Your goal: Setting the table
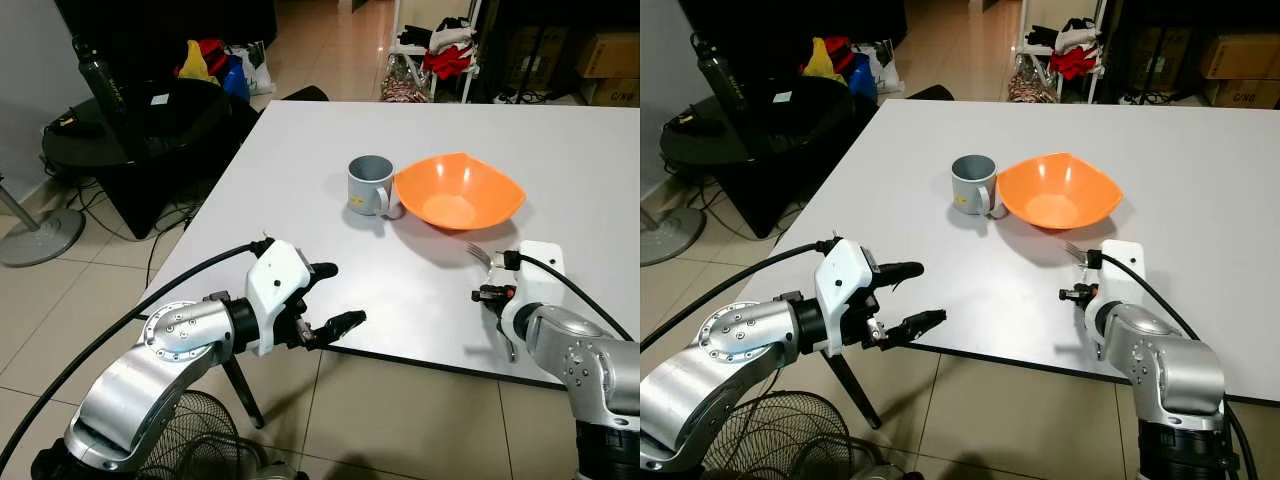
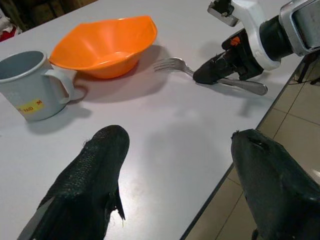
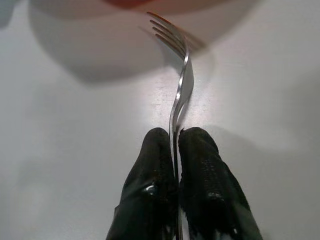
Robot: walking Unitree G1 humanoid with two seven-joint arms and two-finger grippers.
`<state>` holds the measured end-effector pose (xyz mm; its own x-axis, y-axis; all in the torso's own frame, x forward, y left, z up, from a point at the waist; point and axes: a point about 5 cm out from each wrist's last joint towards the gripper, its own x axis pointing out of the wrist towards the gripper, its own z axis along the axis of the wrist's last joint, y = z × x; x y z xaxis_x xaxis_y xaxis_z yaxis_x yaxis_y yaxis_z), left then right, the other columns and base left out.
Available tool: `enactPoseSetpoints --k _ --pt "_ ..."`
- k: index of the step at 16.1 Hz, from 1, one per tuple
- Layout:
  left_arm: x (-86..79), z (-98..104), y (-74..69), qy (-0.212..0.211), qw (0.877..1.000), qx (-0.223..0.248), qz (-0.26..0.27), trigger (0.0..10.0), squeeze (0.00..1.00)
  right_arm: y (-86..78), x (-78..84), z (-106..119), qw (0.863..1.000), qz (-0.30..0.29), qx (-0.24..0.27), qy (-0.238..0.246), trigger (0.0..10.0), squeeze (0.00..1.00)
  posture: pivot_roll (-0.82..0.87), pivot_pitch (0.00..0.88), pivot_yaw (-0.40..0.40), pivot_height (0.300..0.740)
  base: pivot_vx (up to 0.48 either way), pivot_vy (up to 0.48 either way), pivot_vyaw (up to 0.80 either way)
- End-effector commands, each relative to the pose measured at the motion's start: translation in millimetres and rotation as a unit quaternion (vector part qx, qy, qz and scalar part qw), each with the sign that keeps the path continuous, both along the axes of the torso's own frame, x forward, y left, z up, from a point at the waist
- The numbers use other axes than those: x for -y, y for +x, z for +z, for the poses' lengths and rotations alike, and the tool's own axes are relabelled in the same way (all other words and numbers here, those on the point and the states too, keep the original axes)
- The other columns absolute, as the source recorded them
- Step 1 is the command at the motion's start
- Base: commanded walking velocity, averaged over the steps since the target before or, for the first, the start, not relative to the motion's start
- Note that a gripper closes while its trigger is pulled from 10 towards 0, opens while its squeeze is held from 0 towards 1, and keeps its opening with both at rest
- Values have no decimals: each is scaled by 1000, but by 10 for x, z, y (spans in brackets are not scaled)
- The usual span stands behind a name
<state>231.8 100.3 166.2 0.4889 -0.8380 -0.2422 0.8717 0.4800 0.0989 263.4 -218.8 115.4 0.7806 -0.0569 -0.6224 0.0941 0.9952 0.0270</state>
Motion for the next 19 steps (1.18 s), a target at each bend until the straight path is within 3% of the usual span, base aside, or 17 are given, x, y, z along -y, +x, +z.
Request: enactPoseSetpoints --k 1,7,13,17,18,19 --pt "-9 -8 22 6 1000 0 0 10000 0 31 -32 58 1000 7 9 11 0 0 58 0 128 740 0 0 0" --pt "-246 -177 73 29 999 -5 28 10000 0 61 -24 121 999 5 37 37 0 0 52 0 104 740 0 0 0" --pt "-495 -239 113 27 999 0 41 10000 0 47 -79 245 981 1 91 174 0 0 48 0 80 740 0 0 0" --pt "-488 -246 139 29 999 5 27 10000 0 3 -48 209 950 -20 103 296 0 0 49 0 79 740 0 0 0" --pt "-488 -248 140 29 999 6 25 10000 0 -9 -51 196 949 -13 96 301 3020 0 48 0 82 740 0 0 0" --pt "-480 -252 131 31 999 6 21 10000 0 -37 -62 167 954 0 77 288 10000 0 48 0 82 740 0 0 0"
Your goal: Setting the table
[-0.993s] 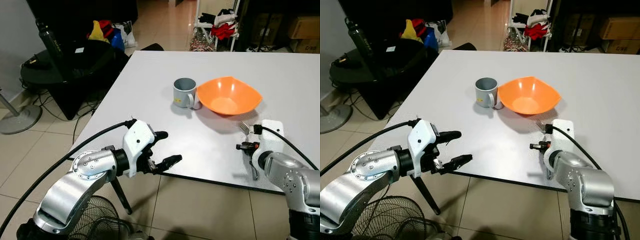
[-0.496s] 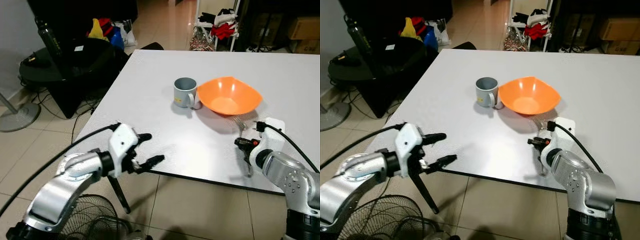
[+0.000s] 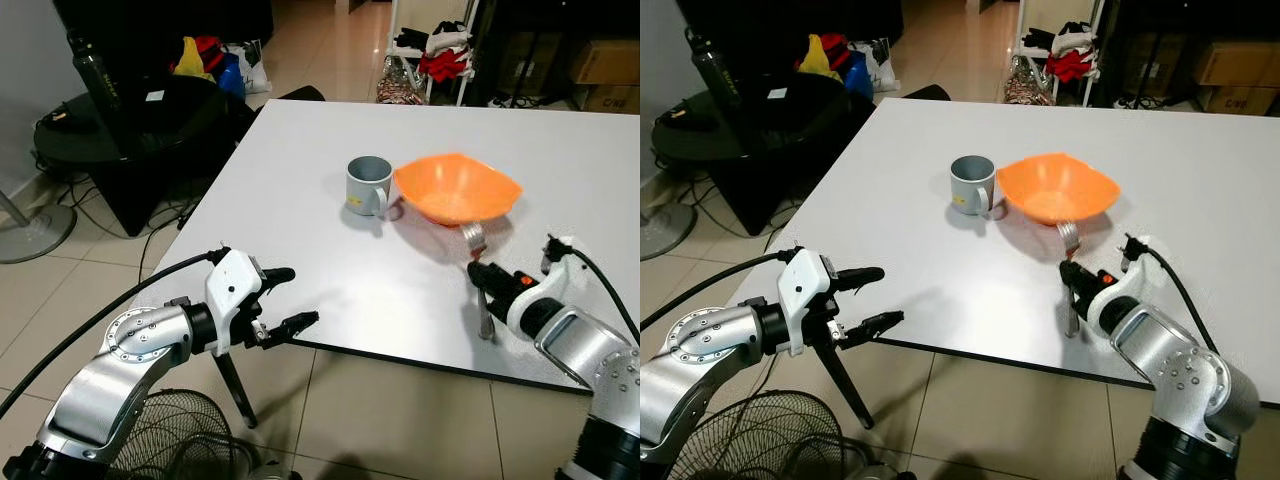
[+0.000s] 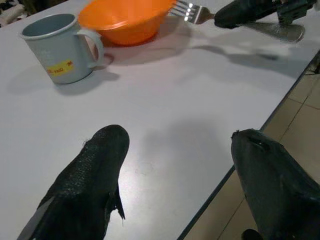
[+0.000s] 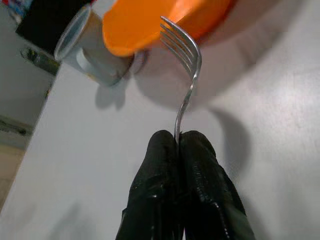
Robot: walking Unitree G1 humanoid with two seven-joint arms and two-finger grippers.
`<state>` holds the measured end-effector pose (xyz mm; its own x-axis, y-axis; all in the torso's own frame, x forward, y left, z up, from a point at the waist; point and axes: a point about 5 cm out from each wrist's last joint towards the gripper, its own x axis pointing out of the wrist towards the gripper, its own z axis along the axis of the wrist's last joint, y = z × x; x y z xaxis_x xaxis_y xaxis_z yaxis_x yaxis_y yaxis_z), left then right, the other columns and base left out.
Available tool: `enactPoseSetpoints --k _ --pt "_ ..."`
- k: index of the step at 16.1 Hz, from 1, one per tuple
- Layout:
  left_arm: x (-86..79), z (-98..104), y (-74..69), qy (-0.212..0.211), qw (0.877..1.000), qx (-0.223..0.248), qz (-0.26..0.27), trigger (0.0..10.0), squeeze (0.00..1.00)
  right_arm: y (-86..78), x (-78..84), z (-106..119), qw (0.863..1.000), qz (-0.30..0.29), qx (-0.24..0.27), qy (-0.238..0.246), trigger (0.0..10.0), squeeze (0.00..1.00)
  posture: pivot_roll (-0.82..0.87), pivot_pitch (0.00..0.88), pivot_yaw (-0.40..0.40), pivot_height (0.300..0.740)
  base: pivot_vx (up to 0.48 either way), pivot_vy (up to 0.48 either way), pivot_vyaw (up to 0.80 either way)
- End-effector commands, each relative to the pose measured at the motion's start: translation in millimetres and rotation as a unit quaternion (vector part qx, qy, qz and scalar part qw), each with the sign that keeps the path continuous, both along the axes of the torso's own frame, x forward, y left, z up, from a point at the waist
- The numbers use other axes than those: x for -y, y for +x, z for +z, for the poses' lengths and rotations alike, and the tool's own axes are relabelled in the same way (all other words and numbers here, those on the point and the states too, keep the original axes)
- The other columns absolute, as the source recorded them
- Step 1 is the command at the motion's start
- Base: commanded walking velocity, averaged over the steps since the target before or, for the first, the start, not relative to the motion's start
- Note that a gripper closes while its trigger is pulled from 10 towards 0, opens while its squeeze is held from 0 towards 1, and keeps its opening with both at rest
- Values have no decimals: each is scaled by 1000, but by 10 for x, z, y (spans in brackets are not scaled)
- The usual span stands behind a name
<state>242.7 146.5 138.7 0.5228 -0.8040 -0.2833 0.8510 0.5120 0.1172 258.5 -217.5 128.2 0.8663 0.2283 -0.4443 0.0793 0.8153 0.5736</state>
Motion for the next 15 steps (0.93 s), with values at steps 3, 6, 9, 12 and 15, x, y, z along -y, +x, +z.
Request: enactPoseSetpoints --k 3,6,9,12,15 --pt "5 9 9 9 1000 8 -6 10000 0 -22 0 -53 999 6 -32 -27 10000 0 50 0 85 740 0 0 0" --pt "1 6 7 10 1000 8 -7 10000 0 -30 15 -65 999 10 -42 -33 10000 0 53 0 84 740 0 0 0" --pt "7 6 5 10 1000 8 -7 10000 0 -24 58 -54 998 10 -45 -43 10000 424 53 0 83 740 0 0 0" --pt "14 10 7 10 1000 8 -8 10000 0 -29 83 -64 997 10 -52 -53 10000 1000 53 0 86 740 0 0 0" --pt "14 12 13 11 1000 8 -9 10000 0 -33 117 -70 996 7 -56 -62 10000 1000 52 0 88 740 0 0 0"
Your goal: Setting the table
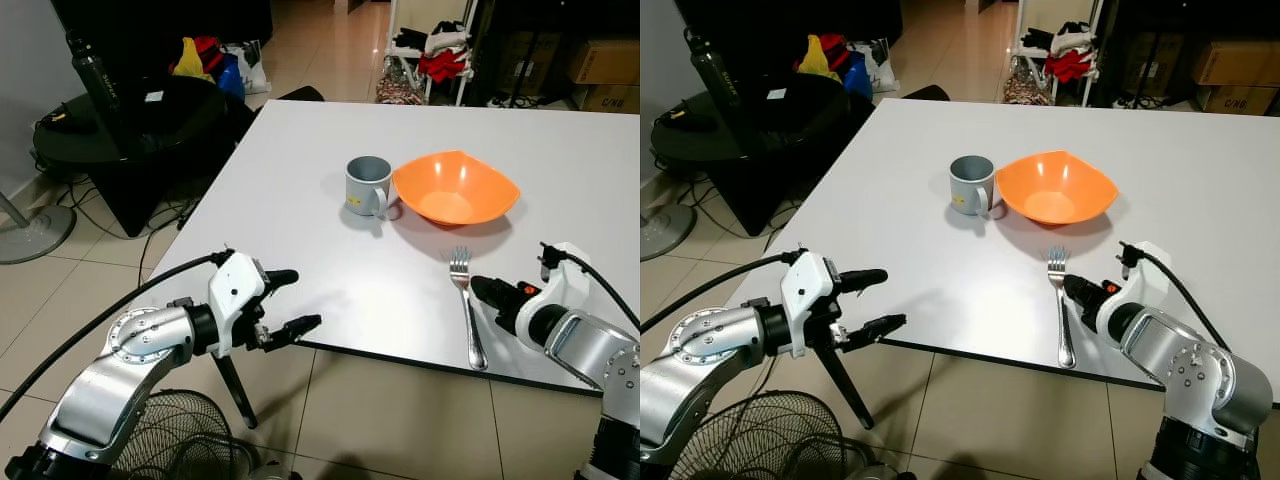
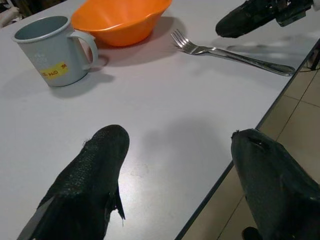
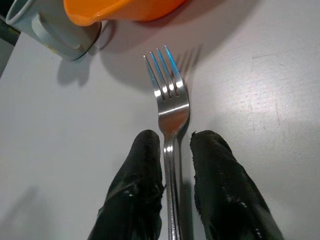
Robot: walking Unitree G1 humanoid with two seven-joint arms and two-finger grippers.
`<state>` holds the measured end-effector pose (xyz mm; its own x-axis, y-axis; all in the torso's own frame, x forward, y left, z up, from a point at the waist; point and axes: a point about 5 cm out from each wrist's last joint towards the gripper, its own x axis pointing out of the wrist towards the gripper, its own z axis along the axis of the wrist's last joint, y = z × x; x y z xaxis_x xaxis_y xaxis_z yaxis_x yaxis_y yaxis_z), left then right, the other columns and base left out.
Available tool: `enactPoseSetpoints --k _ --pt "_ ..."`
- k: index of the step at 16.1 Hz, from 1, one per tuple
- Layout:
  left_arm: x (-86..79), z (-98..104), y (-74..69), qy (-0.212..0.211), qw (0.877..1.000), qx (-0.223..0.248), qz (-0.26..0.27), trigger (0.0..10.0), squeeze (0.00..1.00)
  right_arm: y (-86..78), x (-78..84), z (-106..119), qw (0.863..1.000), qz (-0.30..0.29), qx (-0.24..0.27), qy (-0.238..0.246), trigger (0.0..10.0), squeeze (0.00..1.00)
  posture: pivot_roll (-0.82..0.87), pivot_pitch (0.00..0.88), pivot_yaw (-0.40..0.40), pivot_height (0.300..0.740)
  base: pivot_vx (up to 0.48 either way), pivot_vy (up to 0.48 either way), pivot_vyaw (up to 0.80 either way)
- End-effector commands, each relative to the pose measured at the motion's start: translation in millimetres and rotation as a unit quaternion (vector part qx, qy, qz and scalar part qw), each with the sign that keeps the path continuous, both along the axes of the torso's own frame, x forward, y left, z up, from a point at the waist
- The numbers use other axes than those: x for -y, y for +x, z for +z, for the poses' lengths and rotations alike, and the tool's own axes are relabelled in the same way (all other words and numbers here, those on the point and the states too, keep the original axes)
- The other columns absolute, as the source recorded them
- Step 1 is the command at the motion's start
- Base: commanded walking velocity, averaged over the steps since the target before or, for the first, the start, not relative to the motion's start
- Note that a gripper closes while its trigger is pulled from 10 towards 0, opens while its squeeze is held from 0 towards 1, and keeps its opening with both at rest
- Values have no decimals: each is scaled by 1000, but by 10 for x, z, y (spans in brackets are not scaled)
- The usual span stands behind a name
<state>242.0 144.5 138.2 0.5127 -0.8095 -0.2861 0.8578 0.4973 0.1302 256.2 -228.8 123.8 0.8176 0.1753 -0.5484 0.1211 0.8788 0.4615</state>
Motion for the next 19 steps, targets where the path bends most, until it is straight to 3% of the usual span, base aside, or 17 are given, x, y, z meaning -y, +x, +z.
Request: enactPoseSetpoints --k 1,4,8,10,11,12,13,16,17,19 --pt "-8 20 22 6 1000 3 -1 10000 0 -11 4 -23 1000 3 -8 -3 10000 1000 52 0 89 740 0 0 0" --pt "-17 48 34 6 1000 7 0 10000 0 -13 -1 51 999 21 3 -26 10000 1000 55 0 89 740 0 0 0" --pt "-12 127 50 -11 1000 19 12 10000 0 -74 -209 233 986 117 46 -114 10000 1000 55 0 98 740 0 0 0" --pt "11 200 62 -40 997 34 59 10000 0 -159 -326 365 964 135 88 -210 10000 1000 52 0 109 740 0 0 0" --pt "14 201 58 -46 995 39 76 10000 0 -190 -384 409 957 142 110 -226 10000 1000 41 0 116 740 0 0 0" --pt "37 228 74 -73 988 51 128 10000 0 -196 -510 523 939 126 186 -262 10000 1000 33 0 120 740 0 0 0" --pt "68 238 50 -89 978 67 174 10000 0 -233 -601 520 919 93 221 -312 10000 0 29 0 118 740 0 0 0" --pt "92 173 19 -90 969 65 220 10000 0 -294 -646 277 913 94 183 -352 10000 0 37 0 107 740 0 0 0" --pt "109 150 -3 -78 970 67 221 10000 0 -303 -646 267 928 71 182 -319 10000 0 44 0 94 740 0 -292 0" --pt "79 140 -43 -76 962 69 254 10000 0 -343 -662 294 923 82 214 -310 10000 0 43 0 92 740 0 -403 0"
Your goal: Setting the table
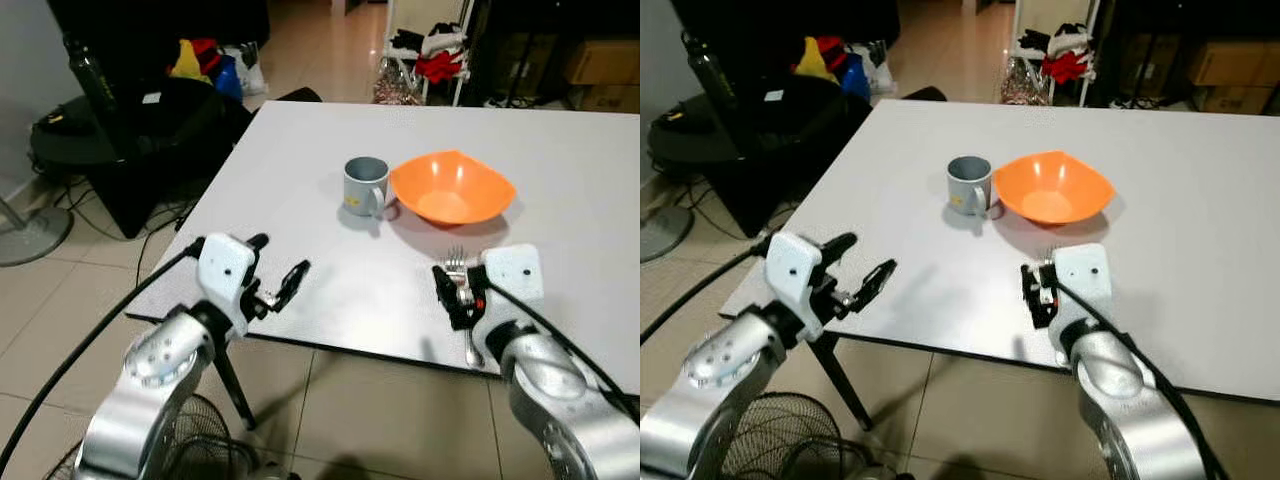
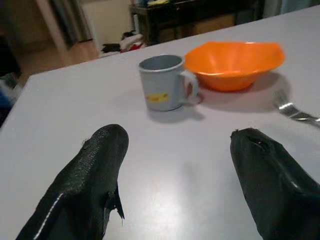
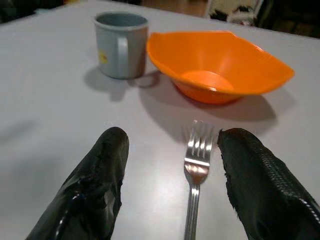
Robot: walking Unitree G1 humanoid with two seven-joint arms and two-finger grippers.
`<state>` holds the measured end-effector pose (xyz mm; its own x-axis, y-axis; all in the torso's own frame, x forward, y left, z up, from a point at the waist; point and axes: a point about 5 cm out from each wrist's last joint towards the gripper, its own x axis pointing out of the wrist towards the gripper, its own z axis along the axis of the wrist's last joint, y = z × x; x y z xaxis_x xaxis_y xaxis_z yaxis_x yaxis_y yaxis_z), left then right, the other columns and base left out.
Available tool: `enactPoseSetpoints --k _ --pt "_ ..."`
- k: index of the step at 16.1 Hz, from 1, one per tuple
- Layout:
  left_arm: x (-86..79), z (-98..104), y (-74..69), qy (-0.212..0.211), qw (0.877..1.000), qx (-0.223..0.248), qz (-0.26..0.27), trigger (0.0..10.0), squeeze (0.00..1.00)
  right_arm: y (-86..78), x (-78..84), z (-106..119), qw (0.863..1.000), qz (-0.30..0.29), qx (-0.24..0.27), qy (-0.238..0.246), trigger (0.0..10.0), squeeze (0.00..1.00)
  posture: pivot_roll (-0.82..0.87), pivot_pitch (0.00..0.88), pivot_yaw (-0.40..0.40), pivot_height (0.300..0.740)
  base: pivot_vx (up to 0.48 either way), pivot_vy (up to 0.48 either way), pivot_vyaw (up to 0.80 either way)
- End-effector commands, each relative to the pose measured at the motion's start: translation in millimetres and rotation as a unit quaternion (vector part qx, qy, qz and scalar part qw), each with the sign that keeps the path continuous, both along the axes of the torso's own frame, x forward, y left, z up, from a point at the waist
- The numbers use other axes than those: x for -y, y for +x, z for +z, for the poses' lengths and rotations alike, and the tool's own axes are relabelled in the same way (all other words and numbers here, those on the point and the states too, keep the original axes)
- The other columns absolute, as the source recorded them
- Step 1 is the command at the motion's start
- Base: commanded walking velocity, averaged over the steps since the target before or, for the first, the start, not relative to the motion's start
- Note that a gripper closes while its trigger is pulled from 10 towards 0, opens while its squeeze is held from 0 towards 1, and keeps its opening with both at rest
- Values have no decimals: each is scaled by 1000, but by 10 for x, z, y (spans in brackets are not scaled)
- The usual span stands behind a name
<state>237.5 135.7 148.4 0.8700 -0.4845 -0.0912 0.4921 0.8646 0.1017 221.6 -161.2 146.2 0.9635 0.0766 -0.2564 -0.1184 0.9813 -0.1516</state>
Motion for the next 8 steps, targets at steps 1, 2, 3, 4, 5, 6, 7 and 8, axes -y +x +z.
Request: enactPoseSetpoints --k 1,2,3,4,5,6,7,8 --pt "-21 24 -12 9 1000 6 17 10000 0 -15 9 95 999 7 33 -1 10000 0 43 0 94 740 0 -442 0" --pt "-25 18 -22 8 1000 6 27 10000 0 -27 -9 120 999 14 42 11 10000 0 46 0 87 740 0 -450 0" --pt "-18 12 -41 10 999 9 35 10000 0 -7 -26 101 998 9 39 39 10000 0 60 0 70 740 0 -450 0" --pt "-19 14 -43 12 999 10 37 10000 0 1 -31 98 998 8 39 46 10000 0 60 0 67 740 0 -450 0" --pt "-30 16 -37 15 999 14 45 10000 0 24 -47 83 996 -1 35 81 10000 0 61 0 68 740 0 -446 0" --pt "-41 15 -32 14 998 13 55 10000 0 30 -54 65 994 -5 32 101 10000 0 57 0 73 740 0 -446 0" --pt "-33 31 -29 11 998 14 55 10000 0 -3 -62 61 996 10 33 87 10000 0 55 0 78 740 0 -450 0" --pt "-34 30 -36 12 998 14 54 10000 0 -29 -58 46 997 12 32 75 10000 0 50 0 79 740 0 -450 0"
